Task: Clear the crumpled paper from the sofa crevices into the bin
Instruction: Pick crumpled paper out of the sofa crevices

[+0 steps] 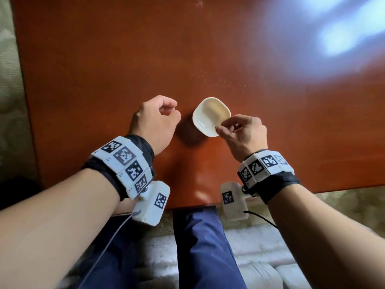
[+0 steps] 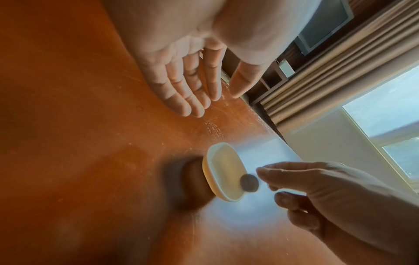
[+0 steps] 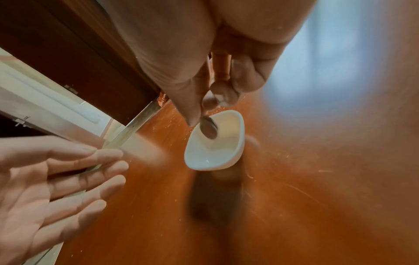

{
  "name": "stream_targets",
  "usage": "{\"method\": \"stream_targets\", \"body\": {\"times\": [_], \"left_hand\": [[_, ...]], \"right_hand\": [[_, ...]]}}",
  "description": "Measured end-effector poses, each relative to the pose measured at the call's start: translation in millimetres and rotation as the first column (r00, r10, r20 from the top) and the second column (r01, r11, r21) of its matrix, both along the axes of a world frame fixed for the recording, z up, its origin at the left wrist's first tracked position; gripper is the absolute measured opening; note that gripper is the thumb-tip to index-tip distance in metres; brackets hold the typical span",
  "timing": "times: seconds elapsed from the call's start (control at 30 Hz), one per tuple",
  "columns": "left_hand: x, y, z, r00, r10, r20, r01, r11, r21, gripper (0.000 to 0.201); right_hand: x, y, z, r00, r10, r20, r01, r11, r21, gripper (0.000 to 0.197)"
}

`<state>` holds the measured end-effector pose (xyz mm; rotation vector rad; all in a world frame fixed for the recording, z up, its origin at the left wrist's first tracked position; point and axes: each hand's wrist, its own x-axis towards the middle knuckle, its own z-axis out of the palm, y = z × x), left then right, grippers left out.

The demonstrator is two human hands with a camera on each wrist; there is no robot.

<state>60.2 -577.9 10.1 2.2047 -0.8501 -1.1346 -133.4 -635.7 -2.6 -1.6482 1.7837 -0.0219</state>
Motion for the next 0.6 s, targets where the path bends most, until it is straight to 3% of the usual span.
{"method": "stream_targets", "body": {"times": [0.1, 0.33, 0.5, 0.6], "left_hand": [[16, 5, -4, 0.999, 0.052, 0.012, -0.052, 0.999, 0.002, 0.014], [78, 54, -13, 0.961, 0.277, -0.023, -0.278, 0.96, -0.044, 0.016], [142, 128, -19, 0.899, 0.423, -0.117, -0.433, 0.898, -0.078, 0.015], [191, 190, -17, 0.806, 0.563, -0.183, -0.586, 0.803, -0.112, 0.021]], "right_hand": [[12, -7, -7, 1.0, 0.014, -0.007, -0.014, 1.0, 0.001, 0.012], [75, -5, -3, 0.969, 0.221, -0.11, -0.228, 0.972, -0.052, 0.004], [182, 29, 5, 0.907, 0.407, -0.107, -0.416, 0.905, -0.086, 0.004], [265, 77, 12, 0.805, 0.591, -0.057, -0.593, 0.797, -0.111, 0.002]]}}
